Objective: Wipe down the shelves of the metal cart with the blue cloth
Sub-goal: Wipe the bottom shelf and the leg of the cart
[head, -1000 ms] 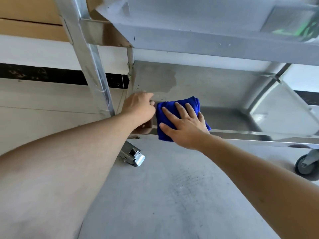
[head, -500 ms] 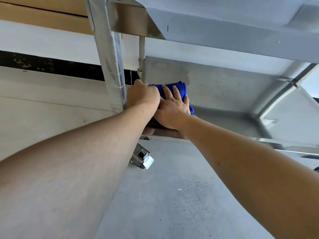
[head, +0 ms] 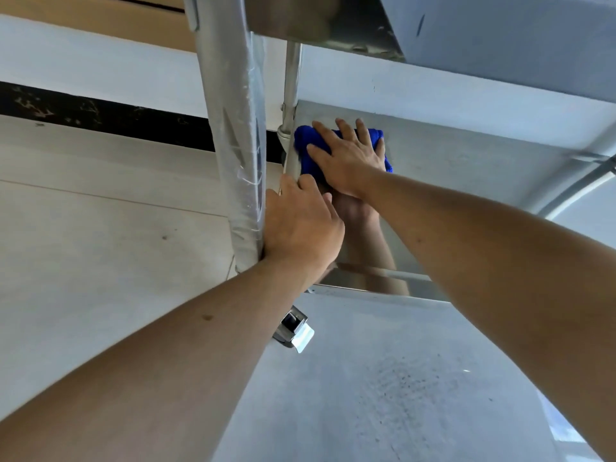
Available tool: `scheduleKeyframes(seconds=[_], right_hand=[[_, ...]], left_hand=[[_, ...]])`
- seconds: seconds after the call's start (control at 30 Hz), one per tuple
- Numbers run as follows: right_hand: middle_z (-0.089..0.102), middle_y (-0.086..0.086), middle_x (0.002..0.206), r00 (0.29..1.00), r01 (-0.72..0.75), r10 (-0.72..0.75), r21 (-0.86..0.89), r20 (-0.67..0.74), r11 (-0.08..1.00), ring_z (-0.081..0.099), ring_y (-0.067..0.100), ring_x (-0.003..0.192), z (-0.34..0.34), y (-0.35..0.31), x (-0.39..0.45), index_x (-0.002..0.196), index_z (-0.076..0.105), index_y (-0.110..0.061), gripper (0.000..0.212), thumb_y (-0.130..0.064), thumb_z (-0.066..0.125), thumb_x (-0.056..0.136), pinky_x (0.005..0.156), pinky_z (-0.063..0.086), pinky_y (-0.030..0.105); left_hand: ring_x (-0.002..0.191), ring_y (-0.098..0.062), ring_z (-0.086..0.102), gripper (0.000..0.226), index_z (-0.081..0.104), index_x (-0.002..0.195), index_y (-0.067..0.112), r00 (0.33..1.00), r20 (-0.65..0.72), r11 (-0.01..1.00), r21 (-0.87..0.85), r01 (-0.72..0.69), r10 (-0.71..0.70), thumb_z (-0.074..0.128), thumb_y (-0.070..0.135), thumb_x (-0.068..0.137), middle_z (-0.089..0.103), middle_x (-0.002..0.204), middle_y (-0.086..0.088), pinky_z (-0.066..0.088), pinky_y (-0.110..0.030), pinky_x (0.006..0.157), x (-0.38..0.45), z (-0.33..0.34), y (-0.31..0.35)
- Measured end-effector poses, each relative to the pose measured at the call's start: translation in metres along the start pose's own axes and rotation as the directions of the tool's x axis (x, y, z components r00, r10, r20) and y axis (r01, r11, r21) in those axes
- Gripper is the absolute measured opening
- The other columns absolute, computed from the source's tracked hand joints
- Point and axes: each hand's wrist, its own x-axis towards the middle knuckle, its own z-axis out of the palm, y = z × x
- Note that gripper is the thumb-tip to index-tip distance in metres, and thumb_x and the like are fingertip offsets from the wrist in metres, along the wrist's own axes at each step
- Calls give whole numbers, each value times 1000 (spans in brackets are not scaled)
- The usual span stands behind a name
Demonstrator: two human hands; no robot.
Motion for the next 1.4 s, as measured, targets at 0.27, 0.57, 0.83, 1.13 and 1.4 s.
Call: scheduleKeyframes(seconds=[0.27, 0.57, 0.83, 1.13, 1.4], right_hand=[[9, -1, 168, 998, -56, 57, 11, -25, 998, -10, 29, 153, 1, 7, 43, 155, 15, -48, 59, -62, 25, 99, 116, -8, 65], [3, 3, 168, 967, -256, 256, 14, 9, 966, -12, 32, 152, -7, 1, 76, 157, 8, -40, 62, -58, 22, 100, 114, -7, 68], [3, -6, 168, 995, -83, 81, 30, 52, 996, -12, 35, 151, -2, -4, 60, 154, 8, -49, 59, -57, 23, 98, 115, 2, 67], [17, -10, 165, 999, -46, 44, 114, 17, 992, -2, 24, 153, -9, 35, 39, 154, 25, -39, 59, -55, 30, 98, 120, 8, 53], [14, 2, 166, 985, -169, 169, 19, -32, 985, -3, 31, 152, -16, 98, 20, 155, 21, -36, 67, -63, 27, 94, 119, -1, 58]], left_hand=[[82, -19, 28, 46, 47, 124, 9, 999, 30, 996, 81, -29, 27, 44, 44, 95, 51, 117, -11, 28, -31, 68, -2, -1, 1], [78, -18, 31, 40, 52, 116, 11, 999, 32, 996, 90, -3, 0, 50, 42, 91, 55, 112, -8, 26, -28, 66, -3, -3, 5], [83, -28, 48, 38, 52, 112, 9, 995, 91, 989, 138, -45, 32, 47, 36, 85, 55, 112, -15, 29, -35, 64, 3, 0, 8], [142, -39, 21, 58, 45, 135, 11, 976, 206, 971, 213, -112, 67, 43, 36, 83, 33, 151, -18, 22, -56, 113, 3, -1, 26], [137, -32, 33, 45, 50, 130, 22, 931, 273, 965, 32, -261, 242, 36, 45, 93, 50, 138, -9, 24, -54, 113, -20, 20, 94]])
